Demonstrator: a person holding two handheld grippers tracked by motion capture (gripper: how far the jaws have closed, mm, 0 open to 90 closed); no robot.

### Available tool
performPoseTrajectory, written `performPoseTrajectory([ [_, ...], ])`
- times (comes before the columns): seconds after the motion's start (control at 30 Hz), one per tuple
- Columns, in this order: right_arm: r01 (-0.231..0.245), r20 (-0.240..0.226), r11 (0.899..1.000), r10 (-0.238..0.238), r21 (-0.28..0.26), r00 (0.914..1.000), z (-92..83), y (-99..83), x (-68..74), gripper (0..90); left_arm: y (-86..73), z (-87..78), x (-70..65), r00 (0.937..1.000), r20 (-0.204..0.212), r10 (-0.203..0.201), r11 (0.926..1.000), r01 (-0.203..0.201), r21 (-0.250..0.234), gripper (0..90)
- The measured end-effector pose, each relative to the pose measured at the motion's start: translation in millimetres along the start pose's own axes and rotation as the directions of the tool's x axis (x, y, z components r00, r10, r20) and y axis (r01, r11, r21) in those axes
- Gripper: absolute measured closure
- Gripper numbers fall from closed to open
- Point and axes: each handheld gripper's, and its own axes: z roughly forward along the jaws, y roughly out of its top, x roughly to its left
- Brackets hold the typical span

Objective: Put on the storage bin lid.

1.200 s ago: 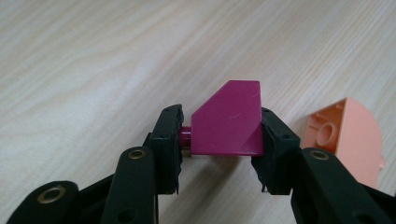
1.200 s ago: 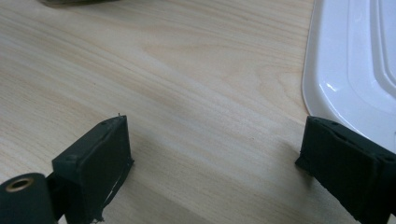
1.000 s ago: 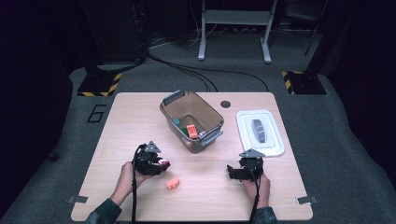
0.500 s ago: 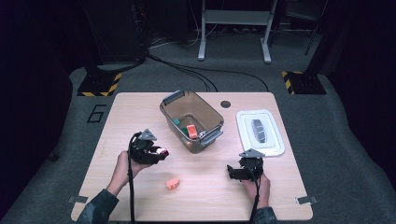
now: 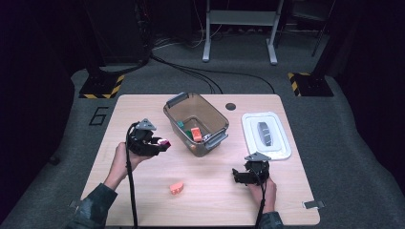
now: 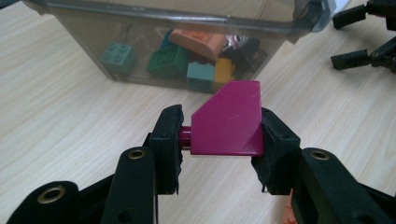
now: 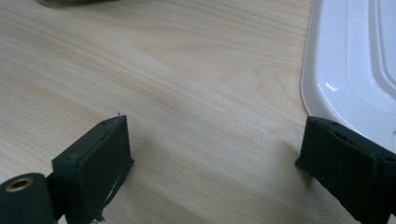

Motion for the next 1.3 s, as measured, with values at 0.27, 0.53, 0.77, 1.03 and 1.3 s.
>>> performPoseTrajectory([
  [0.27,0.0,0.0,1.0,0.0,0.0,1.0,0.0,0.0,0.0,7.5,21.7,-6.1,0.5,0.9999,-0.006,0.014,0.9999,-0.014,-0.008,56.9],
  [0.53,0.0,0.0,1.0,0.0,0.0,1.0,0.0,0.0,0.0,7.6,41.1,-8.4,-1.5,0.9997,-0.001,0.024,0.9995,-0.024,-0.022,56.9],
  [0.77,-0.001,0.0,1.0,0.001,0.0,1.0,0.0,0.0,0.0,7.6,55.1,-5.9,-1.5,0.9992,-0.01,0.038,0.999,-0.038,-0.022,56.9],
  [1.03,0.0,0.0,1.0,0.0,0.0,1.0,0.0,0.0,0.0,7.6,70.2,-3.7,-2.4,0.9986,-0.014,0.051,0.9986,-0.051,-0.016,56.9],
  [1.3,0.0,0.0,1.0,0.0,0.0,1.0,0.0,0.0,0.0,7.6,85.3,2.2,-1.1,0.9978,-0.021,0.062,0.9981,-0.062,-0.001,56.8],
])
